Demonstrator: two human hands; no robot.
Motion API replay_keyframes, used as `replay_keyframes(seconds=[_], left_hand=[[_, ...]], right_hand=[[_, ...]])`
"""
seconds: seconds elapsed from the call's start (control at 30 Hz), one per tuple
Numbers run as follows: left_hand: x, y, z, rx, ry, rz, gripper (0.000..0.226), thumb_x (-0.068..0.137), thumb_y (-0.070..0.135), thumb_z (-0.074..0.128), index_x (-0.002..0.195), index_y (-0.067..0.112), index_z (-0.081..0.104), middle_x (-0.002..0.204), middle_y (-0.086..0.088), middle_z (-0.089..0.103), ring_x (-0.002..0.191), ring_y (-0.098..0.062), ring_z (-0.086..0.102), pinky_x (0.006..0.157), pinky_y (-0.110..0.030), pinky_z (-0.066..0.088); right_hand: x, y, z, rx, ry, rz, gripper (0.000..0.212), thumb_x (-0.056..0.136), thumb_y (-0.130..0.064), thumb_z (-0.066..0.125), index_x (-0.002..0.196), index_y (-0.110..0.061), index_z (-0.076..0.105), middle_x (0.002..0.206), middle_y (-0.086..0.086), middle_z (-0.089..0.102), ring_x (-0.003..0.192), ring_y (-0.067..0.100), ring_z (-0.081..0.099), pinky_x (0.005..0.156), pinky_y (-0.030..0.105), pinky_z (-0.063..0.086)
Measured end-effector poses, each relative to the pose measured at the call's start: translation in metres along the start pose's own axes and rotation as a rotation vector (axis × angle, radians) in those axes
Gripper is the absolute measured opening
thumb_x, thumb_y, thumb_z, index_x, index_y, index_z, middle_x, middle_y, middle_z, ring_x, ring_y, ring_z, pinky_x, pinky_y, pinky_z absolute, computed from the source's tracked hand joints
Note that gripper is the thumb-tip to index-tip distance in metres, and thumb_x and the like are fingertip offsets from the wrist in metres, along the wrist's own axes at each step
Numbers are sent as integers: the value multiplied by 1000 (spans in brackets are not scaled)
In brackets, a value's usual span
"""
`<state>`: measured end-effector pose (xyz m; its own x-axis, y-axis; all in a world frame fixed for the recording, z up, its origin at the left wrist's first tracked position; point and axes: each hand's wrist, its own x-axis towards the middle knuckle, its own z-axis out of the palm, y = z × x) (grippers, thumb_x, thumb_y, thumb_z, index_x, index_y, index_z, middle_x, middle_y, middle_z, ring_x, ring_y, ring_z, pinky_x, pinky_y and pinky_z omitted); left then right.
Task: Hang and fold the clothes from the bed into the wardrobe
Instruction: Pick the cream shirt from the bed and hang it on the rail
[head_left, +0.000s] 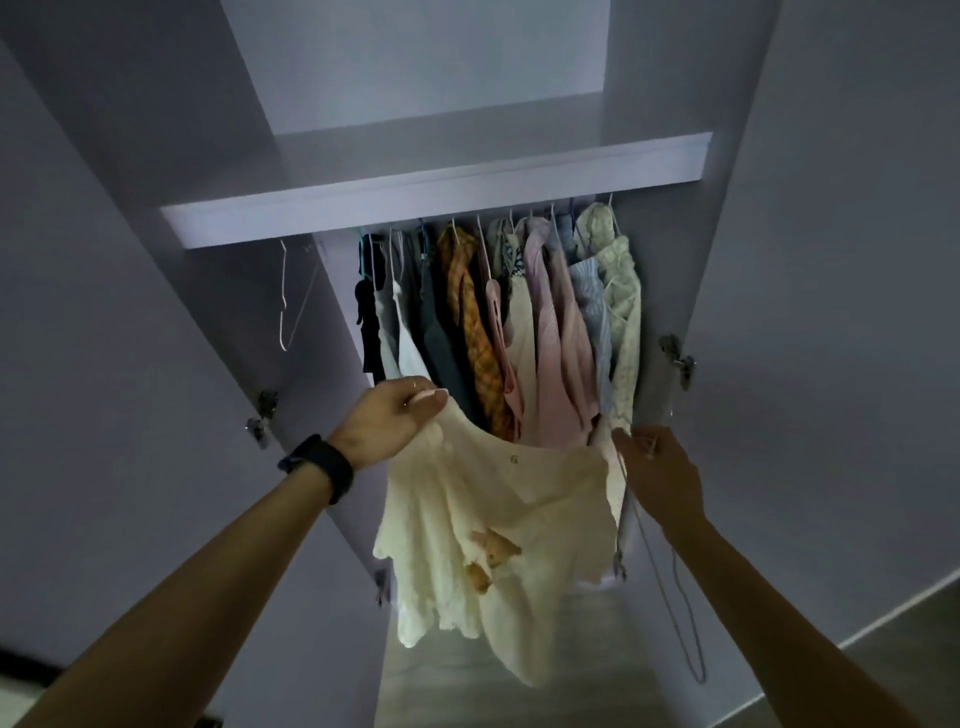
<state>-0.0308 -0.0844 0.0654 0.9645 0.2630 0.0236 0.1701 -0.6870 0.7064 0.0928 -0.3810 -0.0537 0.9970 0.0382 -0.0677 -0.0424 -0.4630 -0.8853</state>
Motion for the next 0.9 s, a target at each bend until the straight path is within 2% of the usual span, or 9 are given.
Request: replay_keyframes(seconds=[0.1, 0.2, 0.3, 0.37, 0.5, 0.6, 0.7, 0.83, 0.9], left_hand=[[20, 29, -3, 177, 42, 96, 22, 99, 45, 55, 92, 30, 69, 89, 13, 68, 82, -1, 61, 70, -10, 41], [33, 52, -1, 241, 10, 177, 17, 98, 39, 59, 95, 26, 71, 88, 17, 67, 79, 6, 59, 68, -2, 38], [37, 66, -4, 229, -32, 221, 15, 98, 34, 62, 99, 24, 74, 89, 24, 65, 81, 21, 56, 70, 3, 37], [38, 76, -11, 219, -45, 226, 12, 98, 34, 62, 98, 29, 73, 89, 25, 65, 83, 21, 56, 70, 2, 38], [37, 92, -30, 197, -15, 235, 15, 98, 38, 60, 91, 30, 71, 87, 14, 70, 82, 2, 63, 70, -11, 45], [34, 104, -46, 141, 8, 251, 27, 97, 38, 60, 91, 15, 73, 72, 9, 66, 66, -2, 58, 69, -25, 45], [26, 114, -69, 28, 27, 219, 38, 97, 39, 61, 90, 2, 68, 82, -21, 62, 73, -15, 53, 75, -35, 45], [12, 118, -103, -155, 142, 189, 34, 97, 31, 63, 79, 3, 64, 69, -2, 60, 66, -10, 54, 67, -22, 45], [7, 108, -120, -289, 224, 139, 30, 97, 29, 64, 85, 2, 68, 77, -9, 68, 70, -16, 61, 71, -27, 51]], right_hand=[[2, -37, -18, 280, 179, -43, 28, 102, -43, 48, 105, -19, 62, 75, -6, 66, 70, 14, 61, 69, 29, 45], [5, -81, -43, 539, 187, 22, 31, 99, -40, 55, 76, -23, 68, 56, -7, 49, 50, 10, 46, 50, 25, 34], [3, -124, -60, 839, 130, 118, 43, 89, -34, 61, 50, -25, 45, 50, -9, 31, 42, 10, 23, 41, 22, 21], [2, -148, -65, 1043, 40, 116, 44, 87, -25, 56, 47, -26, 38, 47, -10, 24, 39, 9, 14, 35, 20, 14], [-1, -180, -49, 1213, -65, 53, 33, 90, -15, 45, 59, -23, 43, 44, -10, 22, 38, 8, 12, 36, 21, 9], [0, -186, -21, 1243, -99, 17, 38, 90, -13, 46, 53, -24, 42, 46, -8, 23, 40, 9, 13, 36, 24, 11], [10, -183, 6, 1216, -145, 6, 50, 92, -19, 48, 42, -25, 44, 44, -8, 26, 36, 8, 18, 33, 22, 16], [26, -165, 28, 763, -71, -11, 31, 67, -36, 57, 40, -24, 47, 48, -5, 34, 45, 14, 31, 50, 34, 25], [32, -149, 32, 626, -54, -75, 30, 66, -34, 56, 39, -26, 45, 45, -10, 35, 45, 9, 33, 54, 33, 28]])
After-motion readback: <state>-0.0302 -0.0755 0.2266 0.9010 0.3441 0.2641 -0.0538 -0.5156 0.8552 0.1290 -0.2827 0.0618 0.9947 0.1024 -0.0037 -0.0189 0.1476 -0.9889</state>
